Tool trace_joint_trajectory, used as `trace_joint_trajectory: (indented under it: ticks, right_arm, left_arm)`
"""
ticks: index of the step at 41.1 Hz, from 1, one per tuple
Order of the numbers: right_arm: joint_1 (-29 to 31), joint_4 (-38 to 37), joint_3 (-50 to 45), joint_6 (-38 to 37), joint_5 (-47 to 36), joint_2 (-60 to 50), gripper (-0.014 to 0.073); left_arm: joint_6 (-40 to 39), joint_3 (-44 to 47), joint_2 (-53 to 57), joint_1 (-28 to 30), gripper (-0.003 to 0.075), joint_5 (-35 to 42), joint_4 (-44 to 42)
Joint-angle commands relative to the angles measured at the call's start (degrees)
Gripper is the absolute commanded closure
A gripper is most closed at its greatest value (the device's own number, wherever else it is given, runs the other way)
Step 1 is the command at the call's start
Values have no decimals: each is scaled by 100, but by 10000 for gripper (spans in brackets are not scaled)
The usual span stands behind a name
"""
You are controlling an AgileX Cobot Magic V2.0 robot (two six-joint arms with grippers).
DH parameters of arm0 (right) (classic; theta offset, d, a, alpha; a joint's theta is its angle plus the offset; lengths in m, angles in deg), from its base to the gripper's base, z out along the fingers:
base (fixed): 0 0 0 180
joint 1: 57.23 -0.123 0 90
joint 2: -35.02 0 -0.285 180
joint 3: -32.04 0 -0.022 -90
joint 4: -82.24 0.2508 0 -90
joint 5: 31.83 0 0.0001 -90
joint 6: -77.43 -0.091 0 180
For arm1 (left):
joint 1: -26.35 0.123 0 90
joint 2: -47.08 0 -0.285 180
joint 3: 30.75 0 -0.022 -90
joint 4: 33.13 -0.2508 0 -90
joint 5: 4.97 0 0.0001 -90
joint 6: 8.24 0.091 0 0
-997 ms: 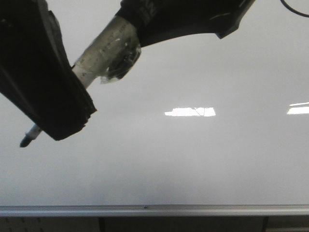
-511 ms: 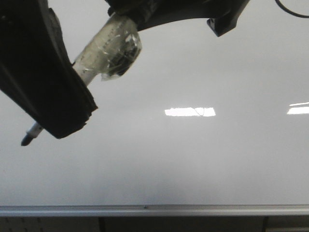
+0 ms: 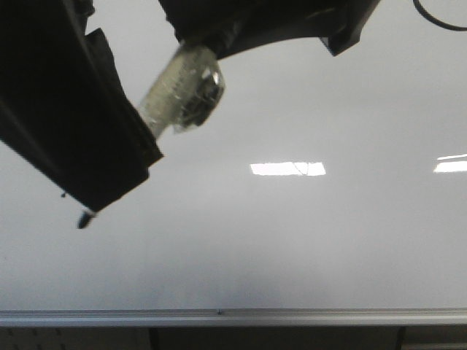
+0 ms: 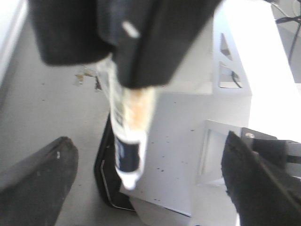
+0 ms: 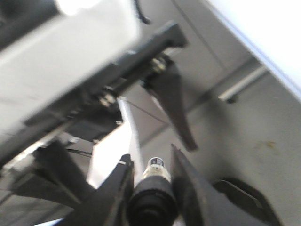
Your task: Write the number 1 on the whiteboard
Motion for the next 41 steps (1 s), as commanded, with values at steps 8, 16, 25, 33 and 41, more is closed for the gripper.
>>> trace_joint_trajectory:
  ticks: [8, 16, 25, 33, 41]
  right_arm:
    - [479, -1082, 181, -702, -1323, -729, 654]
    - [1271, -1732, 72, -1089, -1895, -1363, 654]
    - [2155, -1732, -500, -1081, -2684, -2141, 654]
    - [2265, -1732, -671, -1064, -3060, -2297, 654]
    - [2265, -1732, -671, -1064, -3144, -2297, 654]
  left_arm:
    - [-24, -520, 195, -10, 308, 109, -107]
    - [-24, -660, 195, -10, 625, 181, -255]
    - [-355, -660, 195, 0, 741, 790, -482]
    - [-2183, -660, 273, 286, 741, 1624, -1740]
    - [-3033, -254, 1059, 1320, 741, 2514, -1993]
